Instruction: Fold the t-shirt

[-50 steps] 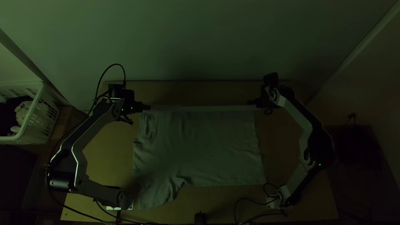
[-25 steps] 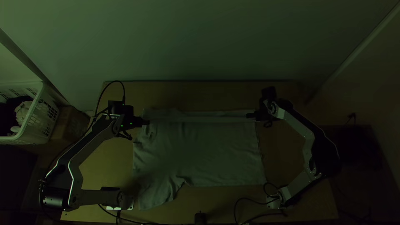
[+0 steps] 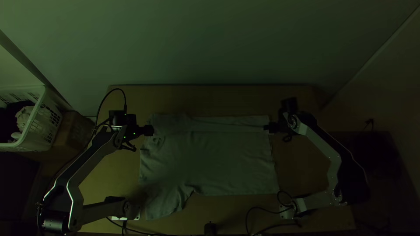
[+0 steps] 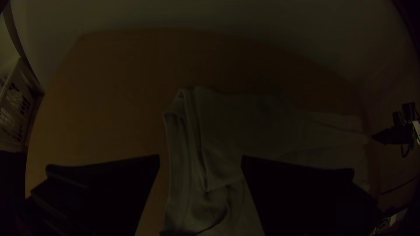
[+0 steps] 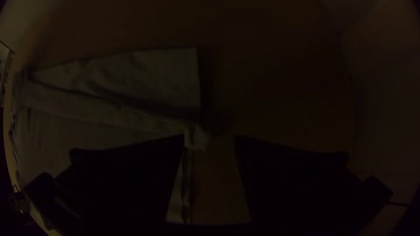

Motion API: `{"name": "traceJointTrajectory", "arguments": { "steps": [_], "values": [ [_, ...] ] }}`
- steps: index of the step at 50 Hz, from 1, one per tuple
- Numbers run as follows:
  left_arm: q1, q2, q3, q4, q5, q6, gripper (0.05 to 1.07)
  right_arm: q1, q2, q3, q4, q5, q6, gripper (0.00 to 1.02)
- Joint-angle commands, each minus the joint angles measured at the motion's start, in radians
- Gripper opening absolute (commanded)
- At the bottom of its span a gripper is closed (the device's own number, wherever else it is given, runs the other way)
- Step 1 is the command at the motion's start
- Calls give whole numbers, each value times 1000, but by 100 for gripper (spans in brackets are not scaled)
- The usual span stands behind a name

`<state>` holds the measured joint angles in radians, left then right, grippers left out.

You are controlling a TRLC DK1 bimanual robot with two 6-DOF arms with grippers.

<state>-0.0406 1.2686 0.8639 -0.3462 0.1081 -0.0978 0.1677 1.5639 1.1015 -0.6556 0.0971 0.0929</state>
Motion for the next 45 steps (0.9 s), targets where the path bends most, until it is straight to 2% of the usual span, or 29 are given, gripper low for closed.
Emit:
{"name": "traceJointTrajectory", "arguments": {
  "steps": [1, 18, 26, 31, 39, 45],
  "values": [
    [7, -80, -12, -33, 1, -17, 103, -13, -88, -35, -24, 10, 2, 99],
    [7, -262, 27, -240, 8, 20, 103, -5, -292, -60, -124, 10, 18, 99],
    [5, -304, 84, -407, 7, 23, 103, -5, -354, -52, -222, 10, 30, 99],
    [-2, -299, 135, -594, 7, 21, 103, -4, -413, -63, -260, 9, 41, 99],
    [-41, -316, 142, -830, 7, 27, 103, 9, -489, -78, -322, 9, 110, 98],
    [-88, -371, 132, -906, 7, 32, 102, 58, -508, -83, -398, 9, 156, 97]
  ]
}}
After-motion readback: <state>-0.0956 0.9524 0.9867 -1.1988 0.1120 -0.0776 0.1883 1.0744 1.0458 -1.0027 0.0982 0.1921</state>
